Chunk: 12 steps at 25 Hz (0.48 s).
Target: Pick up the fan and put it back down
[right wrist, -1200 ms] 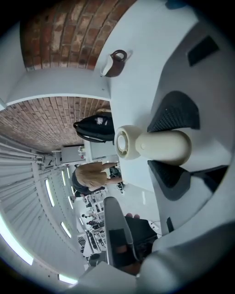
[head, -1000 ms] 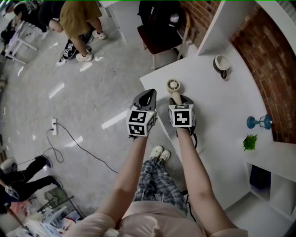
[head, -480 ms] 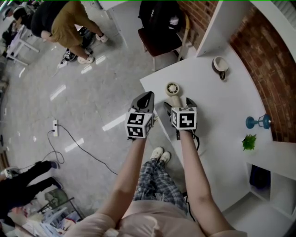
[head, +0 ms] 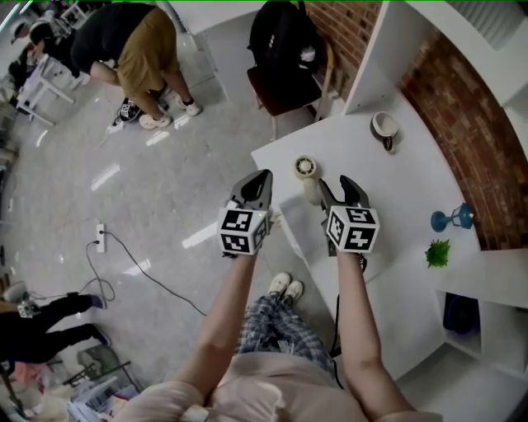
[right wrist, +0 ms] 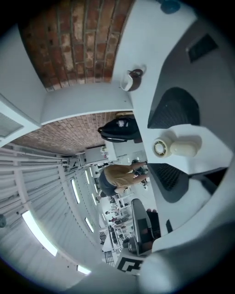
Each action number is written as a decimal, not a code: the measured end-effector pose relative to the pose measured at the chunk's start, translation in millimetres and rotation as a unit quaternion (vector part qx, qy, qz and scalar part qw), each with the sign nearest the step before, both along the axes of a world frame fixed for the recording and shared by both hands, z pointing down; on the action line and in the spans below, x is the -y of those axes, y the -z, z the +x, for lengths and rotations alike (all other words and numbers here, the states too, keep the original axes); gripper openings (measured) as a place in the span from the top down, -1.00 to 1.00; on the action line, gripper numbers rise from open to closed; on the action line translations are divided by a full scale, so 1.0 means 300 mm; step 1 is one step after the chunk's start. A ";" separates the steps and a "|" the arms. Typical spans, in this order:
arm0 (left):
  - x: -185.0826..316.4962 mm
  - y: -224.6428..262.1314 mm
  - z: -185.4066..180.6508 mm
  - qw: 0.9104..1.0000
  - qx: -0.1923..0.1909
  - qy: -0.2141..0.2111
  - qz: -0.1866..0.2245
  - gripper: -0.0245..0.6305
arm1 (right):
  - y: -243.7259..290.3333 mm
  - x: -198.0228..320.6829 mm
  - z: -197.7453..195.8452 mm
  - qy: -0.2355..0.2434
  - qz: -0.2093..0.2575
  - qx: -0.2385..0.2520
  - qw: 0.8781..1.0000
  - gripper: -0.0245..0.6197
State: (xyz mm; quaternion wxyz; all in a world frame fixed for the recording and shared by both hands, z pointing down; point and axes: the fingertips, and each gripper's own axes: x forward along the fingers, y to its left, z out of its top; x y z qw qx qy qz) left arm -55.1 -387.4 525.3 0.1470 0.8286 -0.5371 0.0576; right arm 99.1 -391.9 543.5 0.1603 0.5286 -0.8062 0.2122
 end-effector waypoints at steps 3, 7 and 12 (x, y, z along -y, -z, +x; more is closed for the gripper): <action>-0.028 0.084 -0.002 1.000 -0.004 -0.004 0.018 0.84 | 0.121 -0.037 0.061 -0.016 0.047 0.007 0.999 0.25; -0.071 0.207 0.007 0.999 -0.008 -0.015 0.045 0.84 | 0.275 -0.109 0.133 -0.034 0.107 0.008 0.994 0.47; -0.128 0.313 0.012 0.997 -0.012 -0.027 0.074 0.84 | 0.422 -0.199 0.214 -0.060 0.173 0.002 0.983 0.62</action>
